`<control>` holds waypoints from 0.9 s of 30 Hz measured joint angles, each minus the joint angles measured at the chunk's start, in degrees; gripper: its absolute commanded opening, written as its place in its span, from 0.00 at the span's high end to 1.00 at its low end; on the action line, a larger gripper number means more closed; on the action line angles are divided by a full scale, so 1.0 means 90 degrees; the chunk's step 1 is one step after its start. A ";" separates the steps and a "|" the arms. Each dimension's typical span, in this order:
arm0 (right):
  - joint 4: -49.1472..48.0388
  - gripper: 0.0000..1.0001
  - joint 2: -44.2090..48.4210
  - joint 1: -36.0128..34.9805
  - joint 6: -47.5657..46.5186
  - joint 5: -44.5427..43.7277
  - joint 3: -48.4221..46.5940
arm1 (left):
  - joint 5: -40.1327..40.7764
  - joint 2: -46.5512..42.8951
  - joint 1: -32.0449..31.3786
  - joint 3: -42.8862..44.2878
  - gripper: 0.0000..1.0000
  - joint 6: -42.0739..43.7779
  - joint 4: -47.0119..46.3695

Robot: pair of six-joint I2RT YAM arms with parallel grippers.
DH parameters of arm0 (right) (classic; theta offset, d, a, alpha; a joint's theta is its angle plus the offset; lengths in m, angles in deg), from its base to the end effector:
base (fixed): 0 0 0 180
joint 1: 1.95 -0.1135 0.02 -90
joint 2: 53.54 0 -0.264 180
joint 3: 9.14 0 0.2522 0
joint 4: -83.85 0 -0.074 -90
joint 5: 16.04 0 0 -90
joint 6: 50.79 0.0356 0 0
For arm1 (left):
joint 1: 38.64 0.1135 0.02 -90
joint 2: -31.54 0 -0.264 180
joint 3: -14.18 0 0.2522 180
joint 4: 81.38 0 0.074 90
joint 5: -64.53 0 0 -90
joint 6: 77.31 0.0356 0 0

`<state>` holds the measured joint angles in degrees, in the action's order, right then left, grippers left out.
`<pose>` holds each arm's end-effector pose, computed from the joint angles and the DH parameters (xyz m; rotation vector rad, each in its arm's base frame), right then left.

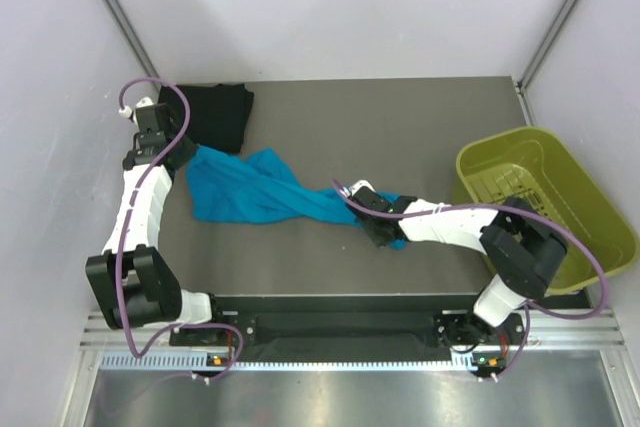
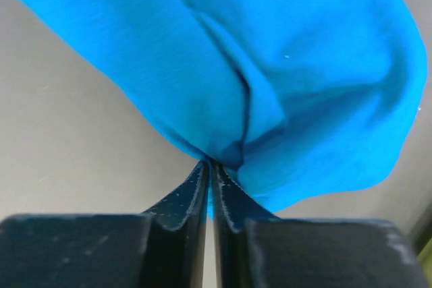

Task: Fold and stack the t-shirts
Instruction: Flatten the tshirt out

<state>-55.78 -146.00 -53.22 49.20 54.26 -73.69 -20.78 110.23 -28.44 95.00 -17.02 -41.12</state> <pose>0.1933 0.2218 0.1593 -0.8486 2.5024 -0.1364 0.3010 0.0571 0.3141 -0.8046 2.0855 -0.0940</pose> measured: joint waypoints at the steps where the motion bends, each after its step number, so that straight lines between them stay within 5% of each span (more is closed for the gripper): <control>1: 0.0012 1.00 -0.0005 0.0000 0.0029 -0.0066 0.0000 | -0.0036 0.0000 0.0000 0.0000 1.00 0.0000 0.0000; 9: 0.0678 1.00 0.0255 0.0000 0.0381 -0.1010 -0.0185 | -0.0486 -0.0063 0.0007 0.0000 1.00 -0.0058 0.0010; 17: 0.1481 1.00 0.2616 -0.0017 0.0486 -0.1819 -0.1637 | -0.1698 -0.1105 -0.0085 0.0087 1.00 -0.0522 0.0080; 27: 0.1571 1.00 0.3507 -0.0039 -0.0619 -0.2489 -0.4269 | -0.2416 -0.2620 -0.0250 0.2084 1.00 -0.0491 0.1001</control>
<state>-41.64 -114.44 -53.57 43.63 31.85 -112.11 -42.53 86.65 -30.69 113.76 -21.44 -32.11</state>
